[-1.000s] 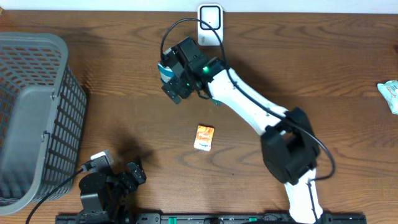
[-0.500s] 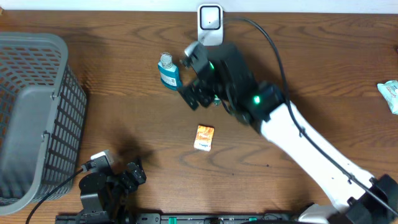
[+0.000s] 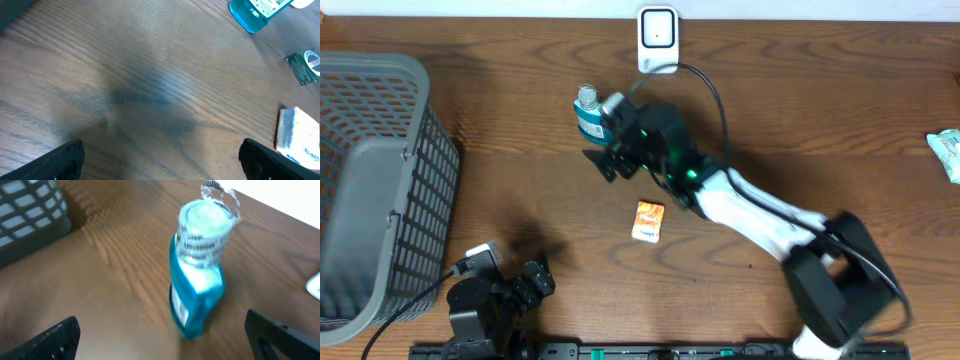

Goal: Scan the item barcode

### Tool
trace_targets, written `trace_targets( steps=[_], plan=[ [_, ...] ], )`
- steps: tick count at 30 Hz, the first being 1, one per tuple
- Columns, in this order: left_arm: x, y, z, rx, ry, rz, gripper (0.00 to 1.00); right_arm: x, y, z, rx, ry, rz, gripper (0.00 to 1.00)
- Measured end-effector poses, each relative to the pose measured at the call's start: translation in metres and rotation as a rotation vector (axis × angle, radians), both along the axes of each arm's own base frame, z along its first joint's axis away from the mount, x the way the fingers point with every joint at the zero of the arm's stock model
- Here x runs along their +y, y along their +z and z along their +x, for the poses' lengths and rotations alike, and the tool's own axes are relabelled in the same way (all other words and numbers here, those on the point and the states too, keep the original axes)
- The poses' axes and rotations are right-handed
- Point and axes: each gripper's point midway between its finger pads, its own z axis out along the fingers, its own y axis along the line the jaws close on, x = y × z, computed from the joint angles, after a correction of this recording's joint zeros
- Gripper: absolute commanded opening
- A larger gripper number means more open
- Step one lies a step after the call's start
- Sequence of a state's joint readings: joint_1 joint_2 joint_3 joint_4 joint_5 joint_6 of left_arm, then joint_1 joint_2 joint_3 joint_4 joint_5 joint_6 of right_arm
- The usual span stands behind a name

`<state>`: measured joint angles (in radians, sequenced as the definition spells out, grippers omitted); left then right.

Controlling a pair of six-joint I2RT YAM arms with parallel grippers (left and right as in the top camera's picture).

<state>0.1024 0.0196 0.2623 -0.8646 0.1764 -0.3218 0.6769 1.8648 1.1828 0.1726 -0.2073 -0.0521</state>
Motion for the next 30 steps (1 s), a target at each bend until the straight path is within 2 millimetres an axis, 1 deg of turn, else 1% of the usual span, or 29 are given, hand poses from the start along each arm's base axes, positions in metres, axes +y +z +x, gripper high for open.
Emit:
trace_targets(
  steps=[1, 3, 7, 11, 14, 16, 19, 30],
  plan=[
    [0.000, 0.000, 0.000, 0.000, 0.000, 0.000, 0.98, 0.003, -0.005, 0.005, 0.015, 0.000, -0.011, 0.99],
    [0.000, 0.000, 0.000, 0.000, 0.000, 0.000, 0.98, 0.012, -0.007, 0.020, 0.018, -0.003, -0.011, 0.98],
    [0.000, 0.000, 0.000, 0.000, 0.000, 0.000, 0.98, 0.022, -0.001, 0.049, -0.006, -0.023, 0.006, 0.98],
    [0.000, 0.000, 0.000, 0.000, 0.000, 0.000, 0.98, 0.023, 0.001, 0.068, -0.019, -0.039, 0.017, 0.98],
    [0.000, 0.000, 0.000, 0.000, 0.000, 0.000, 0.98, 0.024, -0.004, 0.078, -0.021, -0.049, 0.018, 0.98],
    [0.000, 0.000, 0.000, 0.000, 0.000, 0.000, 0.98, 0.024, -0.008, 0.082, -0.018, -0.054, 0.015, 0.98],
    [0.000, 0.000, 0.000, 0.000, 0.000, 0.000, 0.98, 0.024, -0.011, 0.082, -0.013, -0.051, 0.014, 0.97],
    [0.000, 0.000, 0.000, 0.000, 0.000, 0.000, 0.98, 0.030, -0.004, 0.081, -0.031, -0.026, 0.037, 0.96]
  ],
)
